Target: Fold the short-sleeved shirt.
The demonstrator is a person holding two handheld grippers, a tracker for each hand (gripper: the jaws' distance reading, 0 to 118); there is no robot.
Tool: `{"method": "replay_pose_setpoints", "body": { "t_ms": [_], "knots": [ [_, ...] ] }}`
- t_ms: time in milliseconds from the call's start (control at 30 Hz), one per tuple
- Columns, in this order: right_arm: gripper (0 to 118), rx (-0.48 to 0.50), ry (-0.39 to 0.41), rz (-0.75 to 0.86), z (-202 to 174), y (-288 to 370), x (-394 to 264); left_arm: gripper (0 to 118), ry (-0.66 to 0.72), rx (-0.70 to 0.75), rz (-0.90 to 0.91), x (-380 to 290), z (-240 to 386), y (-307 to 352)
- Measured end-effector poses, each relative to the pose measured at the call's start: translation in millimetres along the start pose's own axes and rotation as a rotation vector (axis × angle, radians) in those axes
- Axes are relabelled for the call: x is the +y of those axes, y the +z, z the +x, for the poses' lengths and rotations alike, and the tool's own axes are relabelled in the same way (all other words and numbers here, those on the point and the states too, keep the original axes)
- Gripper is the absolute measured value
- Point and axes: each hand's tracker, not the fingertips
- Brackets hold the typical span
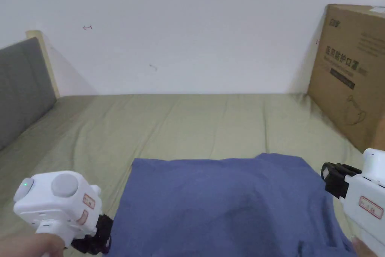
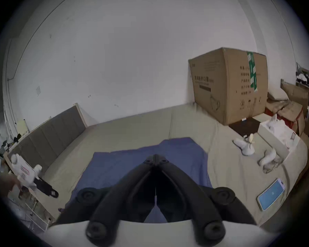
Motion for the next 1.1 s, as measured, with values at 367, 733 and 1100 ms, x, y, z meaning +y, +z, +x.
{"method": "replay_pose_setpoints", "body": {
  "t_ms": [367, 733, 1100],
  "knots": [
    [0, -0.022, -0.031, -0.108, 22, -2, -27, 108, -0.004, 0.004, -0.056, -58, -17, -93],
    [0, -0.039, -0.021, -0.286, 73, 3, -54, 1, -0.031, -0.101, 0.163, -86, 1, -38],
    [105, -0.146, 0.028, -0.92, 146, -36, -128, 1, 0.045, -0.111, 0.19, -91, -1, -25]
  ]
}}
